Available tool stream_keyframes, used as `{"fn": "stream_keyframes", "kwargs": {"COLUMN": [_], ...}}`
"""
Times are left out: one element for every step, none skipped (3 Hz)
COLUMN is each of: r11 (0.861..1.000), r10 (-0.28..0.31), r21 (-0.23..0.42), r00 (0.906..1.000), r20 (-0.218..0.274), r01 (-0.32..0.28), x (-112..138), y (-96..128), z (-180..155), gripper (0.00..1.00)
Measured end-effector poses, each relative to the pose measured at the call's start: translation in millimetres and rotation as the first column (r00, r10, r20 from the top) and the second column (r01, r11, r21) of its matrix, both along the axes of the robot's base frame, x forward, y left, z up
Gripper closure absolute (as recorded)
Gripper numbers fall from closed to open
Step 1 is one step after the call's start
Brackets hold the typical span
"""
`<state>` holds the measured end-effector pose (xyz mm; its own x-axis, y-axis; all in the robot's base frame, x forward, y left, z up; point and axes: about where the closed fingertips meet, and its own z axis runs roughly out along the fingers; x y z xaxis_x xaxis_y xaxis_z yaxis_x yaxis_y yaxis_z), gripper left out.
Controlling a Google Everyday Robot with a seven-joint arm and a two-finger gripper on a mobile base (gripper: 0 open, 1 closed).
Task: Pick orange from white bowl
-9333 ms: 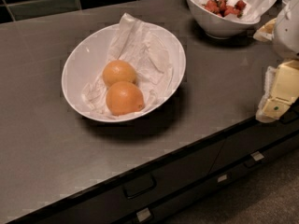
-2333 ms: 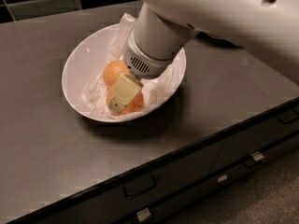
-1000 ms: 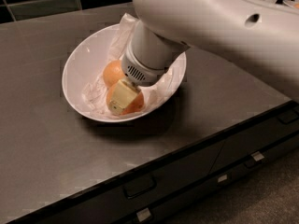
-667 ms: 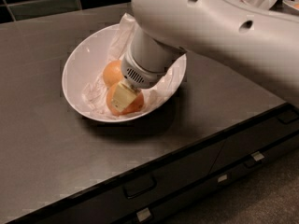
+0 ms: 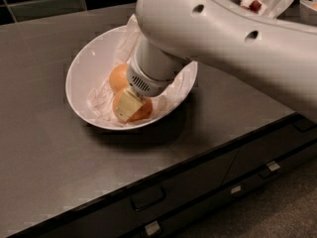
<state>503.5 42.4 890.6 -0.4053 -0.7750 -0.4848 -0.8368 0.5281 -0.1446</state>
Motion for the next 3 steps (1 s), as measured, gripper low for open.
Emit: {"fn": "stream_keyframes", "kwargs": {"r11": [1.000, 1.000, 1.000], "r10": [0.000, -0.013, -0.013], "r21": [-0.001, -0.013, -0.013], "r00": [0.9999, 0.9994, 0.9994], "r20": [-0.012, -0.033, -0.033], "r01": [0.000, 0.013, 0.013], "x": [2, 3, 3], "y": [4, 6, 6], "z": [-8, -18, -18], "gripper": [0.31, 0.30, 0.49]}}
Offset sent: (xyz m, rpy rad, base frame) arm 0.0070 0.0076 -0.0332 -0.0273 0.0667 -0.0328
